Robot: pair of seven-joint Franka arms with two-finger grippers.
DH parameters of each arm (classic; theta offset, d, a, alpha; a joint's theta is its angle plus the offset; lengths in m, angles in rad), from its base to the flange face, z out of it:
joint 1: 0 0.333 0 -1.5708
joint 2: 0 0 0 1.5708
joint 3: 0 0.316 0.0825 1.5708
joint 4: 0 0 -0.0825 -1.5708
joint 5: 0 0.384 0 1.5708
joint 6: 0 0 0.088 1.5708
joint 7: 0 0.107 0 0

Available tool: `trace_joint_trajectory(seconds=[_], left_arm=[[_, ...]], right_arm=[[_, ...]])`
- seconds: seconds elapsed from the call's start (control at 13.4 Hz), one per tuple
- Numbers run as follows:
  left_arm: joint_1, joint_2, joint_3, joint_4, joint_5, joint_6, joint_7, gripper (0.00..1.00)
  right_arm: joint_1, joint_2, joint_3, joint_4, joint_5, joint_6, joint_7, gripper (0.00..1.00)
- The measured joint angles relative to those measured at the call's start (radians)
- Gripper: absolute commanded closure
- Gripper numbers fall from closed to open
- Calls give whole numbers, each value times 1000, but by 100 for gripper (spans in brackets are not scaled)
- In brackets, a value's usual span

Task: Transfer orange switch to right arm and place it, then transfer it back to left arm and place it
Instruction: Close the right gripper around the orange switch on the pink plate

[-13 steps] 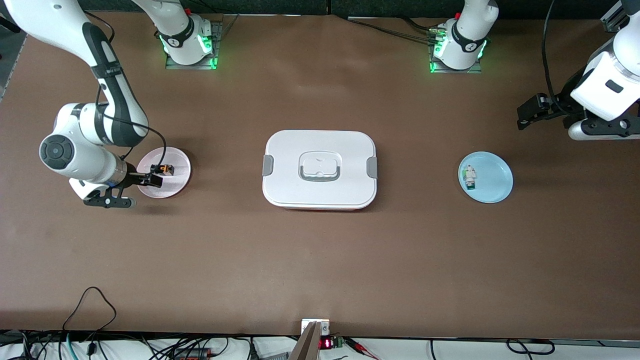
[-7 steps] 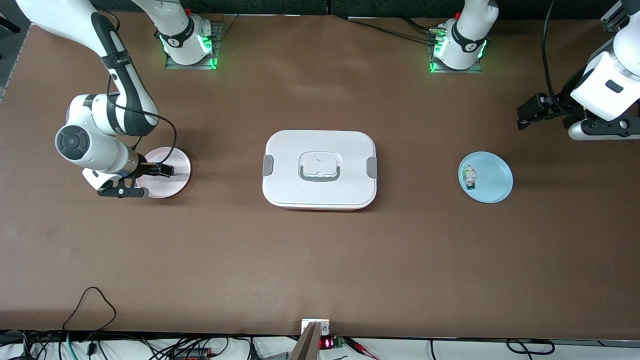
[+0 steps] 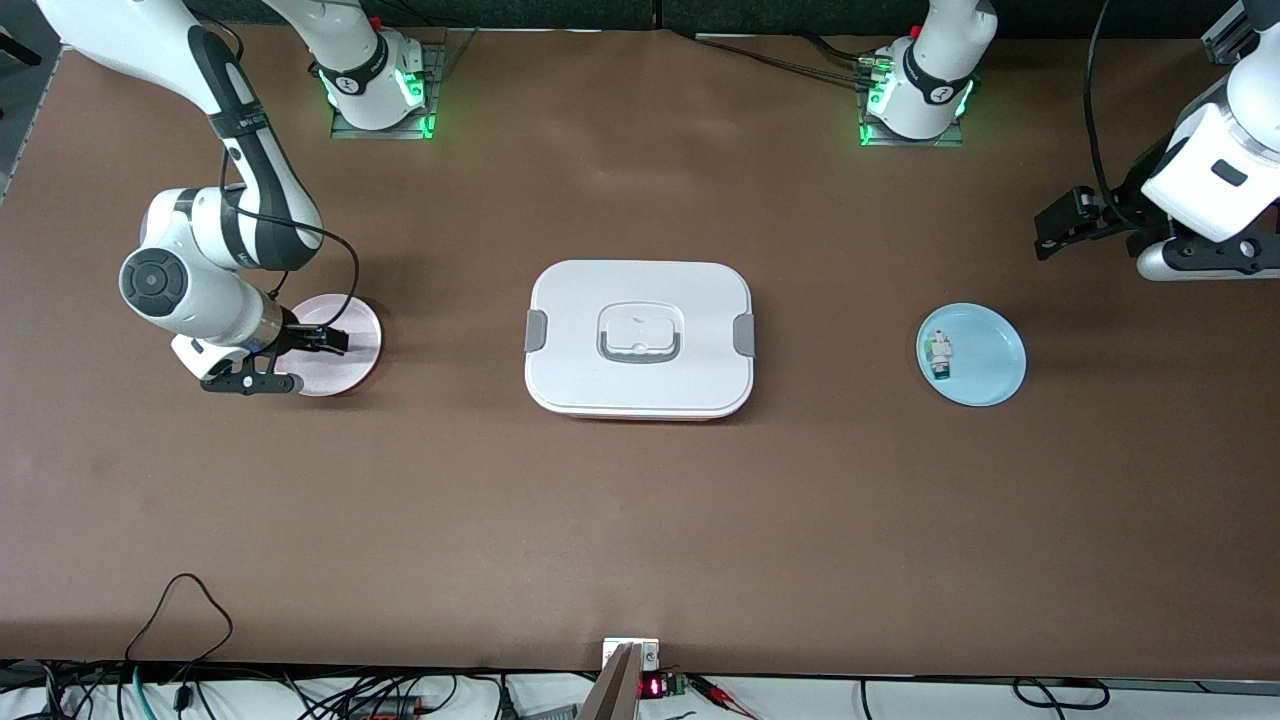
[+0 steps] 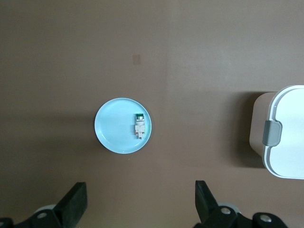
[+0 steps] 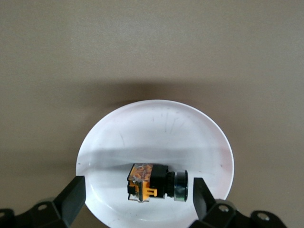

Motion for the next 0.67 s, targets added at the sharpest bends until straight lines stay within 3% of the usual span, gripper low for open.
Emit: trace_joint_trajectory(seconds=[0.67], left_arm=[[0, 0, 0, 0, 0, 0, 0, 0]], right_arm=[[7, 13, 0, -37, -6, 11, 2, 0]])
